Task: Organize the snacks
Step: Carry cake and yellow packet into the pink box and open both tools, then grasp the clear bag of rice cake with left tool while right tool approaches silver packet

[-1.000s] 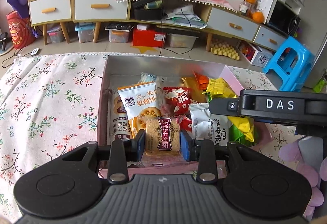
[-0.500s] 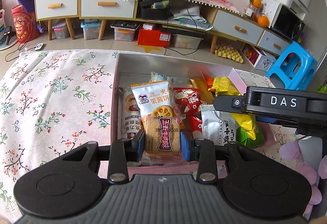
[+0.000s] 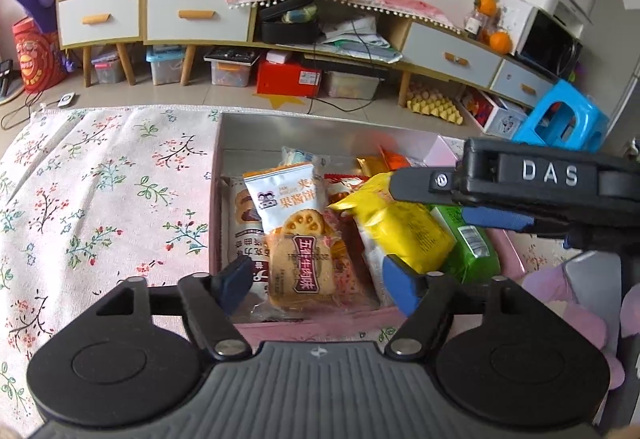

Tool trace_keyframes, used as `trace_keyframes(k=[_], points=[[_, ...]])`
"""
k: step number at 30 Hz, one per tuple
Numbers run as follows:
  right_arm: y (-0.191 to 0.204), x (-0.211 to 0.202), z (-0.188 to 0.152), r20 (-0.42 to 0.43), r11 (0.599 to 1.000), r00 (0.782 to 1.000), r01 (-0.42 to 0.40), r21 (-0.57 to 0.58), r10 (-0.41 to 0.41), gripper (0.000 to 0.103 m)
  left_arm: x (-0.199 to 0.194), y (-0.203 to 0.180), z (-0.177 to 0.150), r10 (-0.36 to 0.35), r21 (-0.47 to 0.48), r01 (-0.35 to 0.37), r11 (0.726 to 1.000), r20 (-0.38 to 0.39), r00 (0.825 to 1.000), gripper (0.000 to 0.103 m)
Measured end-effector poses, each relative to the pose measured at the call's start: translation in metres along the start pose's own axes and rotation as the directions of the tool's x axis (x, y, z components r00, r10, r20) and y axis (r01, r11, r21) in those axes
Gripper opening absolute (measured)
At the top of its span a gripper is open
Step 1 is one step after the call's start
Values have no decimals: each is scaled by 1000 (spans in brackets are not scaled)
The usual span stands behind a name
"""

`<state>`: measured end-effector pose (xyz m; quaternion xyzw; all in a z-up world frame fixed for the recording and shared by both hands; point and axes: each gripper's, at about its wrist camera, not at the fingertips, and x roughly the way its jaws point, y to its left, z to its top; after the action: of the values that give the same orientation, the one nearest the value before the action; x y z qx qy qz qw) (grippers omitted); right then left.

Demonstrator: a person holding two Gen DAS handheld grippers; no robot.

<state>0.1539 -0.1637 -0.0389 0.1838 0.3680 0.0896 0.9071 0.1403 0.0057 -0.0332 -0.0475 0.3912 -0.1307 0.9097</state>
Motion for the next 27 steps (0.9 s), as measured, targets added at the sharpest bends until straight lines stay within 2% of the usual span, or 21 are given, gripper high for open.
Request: trace_keyframes(k=[8,13,19,27], points=[[-2,-6,2,-5,1000,1000,-1,4,1,90,-6,-6,-2,-11,25,11,1000,7,1000,86],[-4,-22,1,-10,1000,1000,5,-15,-5,90,-18,-11,-5,7,75,-8,997,3,1000,91],[-7,-50,-1,-28,999,1000,-10,-47,8,93,-39,-18,-15,81,173,-76,982,-21,996,93],[-16,-76,-21,-90,994,995,44,-95,-53,93,-58,-23,-38,56,266,-30,964,-92,994,94]])
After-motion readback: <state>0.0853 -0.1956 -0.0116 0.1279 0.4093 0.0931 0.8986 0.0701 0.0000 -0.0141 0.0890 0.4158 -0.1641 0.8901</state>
